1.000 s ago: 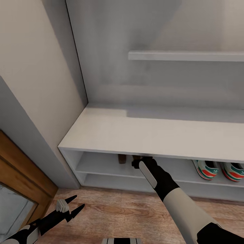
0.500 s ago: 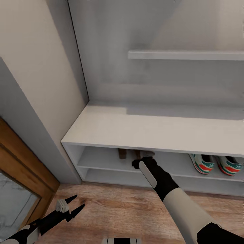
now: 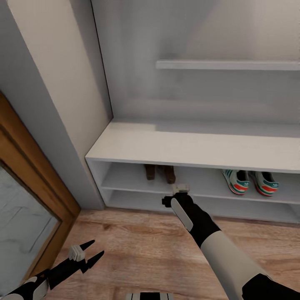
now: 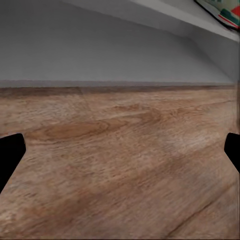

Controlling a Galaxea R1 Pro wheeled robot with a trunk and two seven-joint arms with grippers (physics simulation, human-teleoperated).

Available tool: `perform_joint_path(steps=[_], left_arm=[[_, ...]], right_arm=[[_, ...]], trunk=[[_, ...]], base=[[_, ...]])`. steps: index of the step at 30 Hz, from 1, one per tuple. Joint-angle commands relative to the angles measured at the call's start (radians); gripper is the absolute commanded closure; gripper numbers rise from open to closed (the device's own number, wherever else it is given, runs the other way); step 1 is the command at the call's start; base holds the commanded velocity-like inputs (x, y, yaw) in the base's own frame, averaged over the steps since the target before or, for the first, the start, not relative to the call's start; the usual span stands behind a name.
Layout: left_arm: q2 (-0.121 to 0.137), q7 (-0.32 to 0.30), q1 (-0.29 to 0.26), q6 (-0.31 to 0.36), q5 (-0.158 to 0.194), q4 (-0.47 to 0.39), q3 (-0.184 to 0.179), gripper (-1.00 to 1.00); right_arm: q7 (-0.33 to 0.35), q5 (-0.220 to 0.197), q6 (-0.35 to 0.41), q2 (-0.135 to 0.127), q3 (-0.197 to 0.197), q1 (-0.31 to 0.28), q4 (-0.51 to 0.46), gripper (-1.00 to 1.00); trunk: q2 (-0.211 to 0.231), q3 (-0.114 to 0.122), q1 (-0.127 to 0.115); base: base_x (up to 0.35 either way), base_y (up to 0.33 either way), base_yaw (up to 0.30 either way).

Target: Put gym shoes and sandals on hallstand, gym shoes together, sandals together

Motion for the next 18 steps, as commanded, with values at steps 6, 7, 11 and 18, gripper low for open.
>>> perform_joint_path(steps=[6, 7, 11, 18], left_arm=[[0.000, -0.003, 0.000, -0.004, 0.001, 0.001, 0.001, -1.00], [0.000, -0.003, -0.001, -0.004, 0.001, 0.001, 0.001, -1.00], [0.000, -0.003, 0.000, -0.004, 0.001, 0.001, 0.002, -1.00], [0.000, -0.003, 0.000, -0.004, 0.001, 0.001, 0.002, -1.00]], right_arm=[[-0.010, -0.010, 0.001, -0.001, 0.003, -0.001, -0.001, -1.00], [-0.010, -0.010, 0.001, -0.001, 0.003, -0.001, -0.001, -1.00], [-0.010, -0.009, -0.002, -0.002, 0.003, 0.000, -0.002, -1.00], [-0.010, -0.009, -0.003, -0.002, 0.003, 0.002, -0.001, -1.00]], trunk=[[0.000, -0.001, -0.001], [0.000, -0.001, -0.001], [0.000, -0.001, -0.001], [0.000, -0.001, -0.001]], base=[[-0.218, 0.000, 0.000], [-0.046, 0.000, 0.000], [-0.017, 0.000, 0.000], [-0.001, 0.000, 0.000]])
